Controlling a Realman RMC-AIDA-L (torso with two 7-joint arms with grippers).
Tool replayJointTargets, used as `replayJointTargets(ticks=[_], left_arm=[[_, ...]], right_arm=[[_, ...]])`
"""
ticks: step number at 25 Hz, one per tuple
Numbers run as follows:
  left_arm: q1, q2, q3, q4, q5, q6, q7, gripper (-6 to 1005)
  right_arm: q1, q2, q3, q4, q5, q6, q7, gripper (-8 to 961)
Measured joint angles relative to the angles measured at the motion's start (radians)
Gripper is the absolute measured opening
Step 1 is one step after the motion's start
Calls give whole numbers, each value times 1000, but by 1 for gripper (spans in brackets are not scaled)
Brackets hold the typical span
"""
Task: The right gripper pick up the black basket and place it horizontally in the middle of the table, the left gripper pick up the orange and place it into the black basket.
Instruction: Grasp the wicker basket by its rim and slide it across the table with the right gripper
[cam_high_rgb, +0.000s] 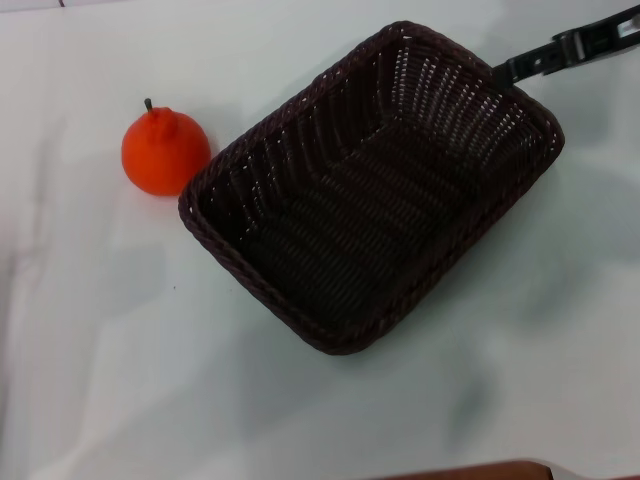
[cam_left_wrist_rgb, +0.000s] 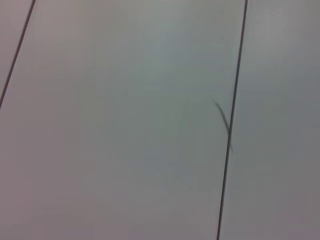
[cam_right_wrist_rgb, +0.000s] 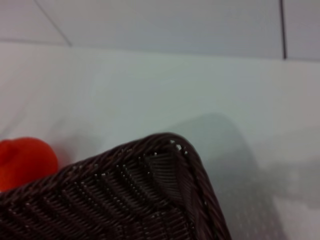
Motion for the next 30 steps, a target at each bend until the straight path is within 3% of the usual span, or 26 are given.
replayJointTargets(ticks=[8,14,19,26,30], left_arm=[[0,0,1,0,2,1,-1,907],[2,0,0,0,-1,5,-1,907],[1,0,0,0,-1,5,-1,907],[-2,1,0,-6,-3,5,5,905],[1,2,0,-27,-4,5,8,906]], right_arm=[[18,0,-76,125,-7,-111,-1,879],[17,7,-83,124,-6,-120,-14,765],[17,11,-86,127,-8,-144,-7,538],[15,12,-86,130,-6,-150,31,407],[9,23,-79,123,2,-147,86,332]])
